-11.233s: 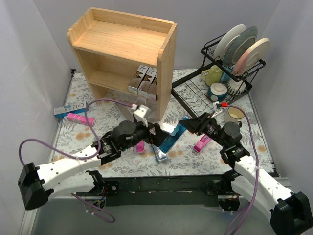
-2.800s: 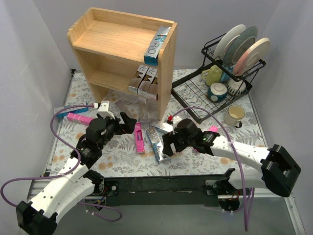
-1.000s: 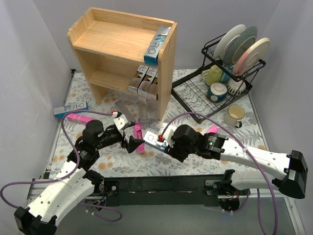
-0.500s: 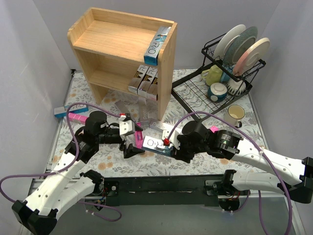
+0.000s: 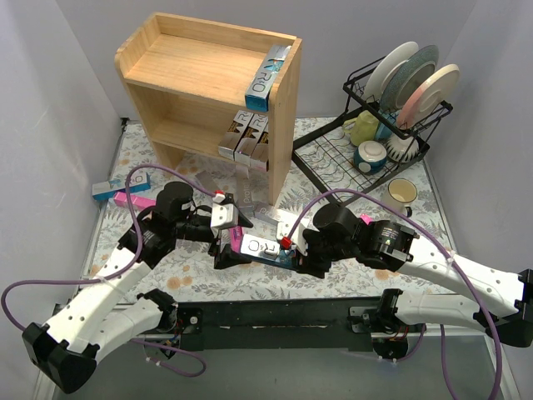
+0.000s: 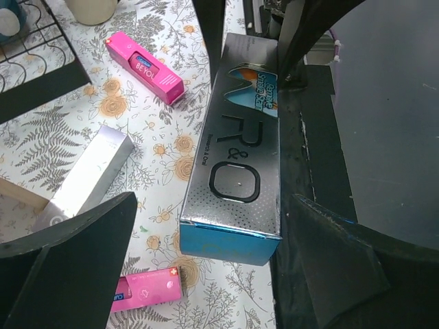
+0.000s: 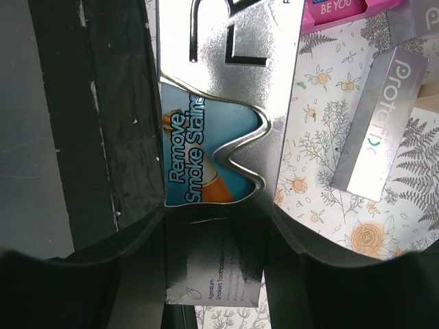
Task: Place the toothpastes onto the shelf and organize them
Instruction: Pick up the toothpaste from the center of the board.
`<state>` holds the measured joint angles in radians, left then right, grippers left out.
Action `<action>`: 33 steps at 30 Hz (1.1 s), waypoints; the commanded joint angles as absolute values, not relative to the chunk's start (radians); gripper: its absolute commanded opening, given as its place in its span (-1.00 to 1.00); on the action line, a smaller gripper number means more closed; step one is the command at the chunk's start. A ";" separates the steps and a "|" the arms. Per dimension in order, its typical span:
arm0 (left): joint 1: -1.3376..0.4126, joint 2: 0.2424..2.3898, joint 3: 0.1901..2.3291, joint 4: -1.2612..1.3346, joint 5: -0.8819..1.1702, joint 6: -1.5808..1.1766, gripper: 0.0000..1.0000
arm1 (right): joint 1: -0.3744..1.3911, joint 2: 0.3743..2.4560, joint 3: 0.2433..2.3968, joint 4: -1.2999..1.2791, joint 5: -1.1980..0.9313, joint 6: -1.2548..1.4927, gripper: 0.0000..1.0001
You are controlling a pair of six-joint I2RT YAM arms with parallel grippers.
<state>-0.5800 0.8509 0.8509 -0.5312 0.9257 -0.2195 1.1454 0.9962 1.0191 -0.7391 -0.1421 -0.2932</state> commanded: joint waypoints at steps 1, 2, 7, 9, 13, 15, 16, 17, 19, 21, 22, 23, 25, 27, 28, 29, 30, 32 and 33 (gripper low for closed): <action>-0.588 0.862 0.887 -0.537 0.992 -0.199 0.79 | 1.143 0.982 1.068 -0.678 -0.169 -0.304 -0.16; -0.589 0.867 0.884 -0.538 0.991 -0.199 0.76 | 1.143 0.985 1.068 -0.673 -0.164 -0.301 -0.16; -0.592 0.865 0.876 -0.557 0.977 -0.181 0.71 | 1.143 0.991 1.074 -0.661 -0.184 -0.296 -0.17; -0.592 0.868 0.879 -0.561 0.979 -0.178 0.66 | 1.143 0.989 1.075 -0.660 -0.180 -0.296 -0.18; -0.594 0.877 0.887 -0.564 1.011 -0.175 0.48 | 1.143 0.989 1.075 -0.650 -0.186 -0.298 -0.18; -0.594 0.880 0.890 -0.569 1.014 -0.175 0.33 | 1.143 0.991 1.069 -0.644 -0.176 -0.298 -0.18; -0.594 0.885 0.894 -0.583 1.012 -0.169 0.29 | 1.144 0.992 1.069 -0.641 -0.170 -0.298 -0.18; -0.594 0.885 0.896 -0.587 1.009 -0.166 0.25 | 1.143 0.991 1.065 -0.635 -0.161 -0.295 -0.19; -0.594 0.882 0.897 -0.594 1.005 -0.166 0.19 | 1.143 0.996 1.062 -0.629 -0.152 -0.291 -0.20; -0.594 0.877 0.899 -0.592 1.017 -0.164 0.11 | 1.143 0.996 1.058 -0.620 -0.158 -0.288 -0.20; -0.595 0.876 0.899 -0.592 1.023 -0.164 0.08 | 1.141 0.997 1.057 -0.615 -0.160 -0.285 -0.20; -0.595 0.874 0.903 -0.592 1.026 -0.164 0.06 | 1.141 0.997 1.055 -0.611 -0.160 -0.287 -0.20; -0.597 0.870 0.907 -0.594 1.029 -0.164 -0.01 | 1.140 1.000 1.052 -0.597 -0.163 -0.281 -0.21; -0.595 0.864 0.902 -0.594 1.020 -0.164 -0.08 | 1.140 1.008 1.051 -0.592 -0.175 -0.279 -0.21; -0.595 0.864 0.902 -0.592 1.016 -0.163 -0.19 | 1.138 1.012 1.049 -0.588 -0.178 -0.278 -0.21; -0.595 0.862 0.900 -0.594 1.015 -0.163 -0.25 | 1.138 1.014 1.048 -0.584 -0.178 -0.276 -0.21; -0.597 0.861 0.900 -0.594 1.012 -0.164 -0.32 | 1.137 1.012 1.045 -0.580 -0.178 -0.276 -0.20; -0.595 0.859 0.902 -0.594 1.014 -0.164 -0.54 | 1.137 1.011 1.035 -0.565 -0.169 -0.267 -0.17; -0.595 0.856 0.902 -0.589 1.012 -0.164 -0.59 | 1.135 1.009 1.032 -0.555 -0.161 -0.261 -0.12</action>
